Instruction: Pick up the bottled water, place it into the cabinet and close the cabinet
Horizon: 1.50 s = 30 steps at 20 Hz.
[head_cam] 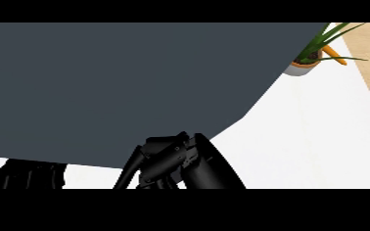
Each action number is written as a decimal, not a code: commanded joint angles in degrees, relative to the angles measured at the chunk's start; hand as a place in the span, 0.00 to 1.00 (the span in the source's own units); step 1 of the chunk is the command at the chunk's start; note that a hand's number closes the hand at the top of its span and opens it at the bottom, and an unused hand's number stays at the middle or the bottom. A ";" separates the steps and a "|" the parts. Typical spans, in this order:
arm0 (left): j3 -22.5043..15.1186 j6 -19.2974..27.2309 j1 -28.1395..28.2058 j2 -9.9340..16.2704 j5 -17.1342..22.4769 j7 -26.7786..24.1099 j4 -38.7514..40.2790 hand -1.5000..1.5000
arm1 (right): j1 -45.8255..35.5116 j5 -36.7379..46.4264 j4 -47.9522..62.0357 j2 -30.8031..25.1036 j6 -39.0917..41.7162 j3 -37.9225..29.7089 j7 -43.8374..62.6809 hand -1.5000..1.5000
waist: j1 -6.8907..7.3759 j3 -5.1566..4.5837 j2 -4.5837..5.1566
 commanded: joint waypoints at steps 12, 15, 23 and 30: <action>8.80 -9.36 4.23 4.01 5.76 0.58 0.64 1.00 | -16.05 -20.34 44.71 2.61 17.38 -25.55 -22.02 1.00 | -1.13 0.16 0.31; 7.09 -8.77 5.02 2.70 2.92 -0.80 0.74 1.00 | -17.00 -22.53 48.44 0.78 20.95 -29.00 -24.54 1.00 | -1.00 0.16 0.47; 6.41 -7.23 3.48 2.31 2.49 1.01 -2.02 1.00 | -17.83 -23.39 51.34 -4.17 25.78 -31.74 -26.87 1.00 | -0.64 0.23 0.83; 6.43 -7.87 2.81 2.34 1.48 0.54 -1.50 1.00 | -18.27 -24.62 52.51 -5.90 28.50 -32.89 -27.76 1.00 | -0.22 0.13 1.04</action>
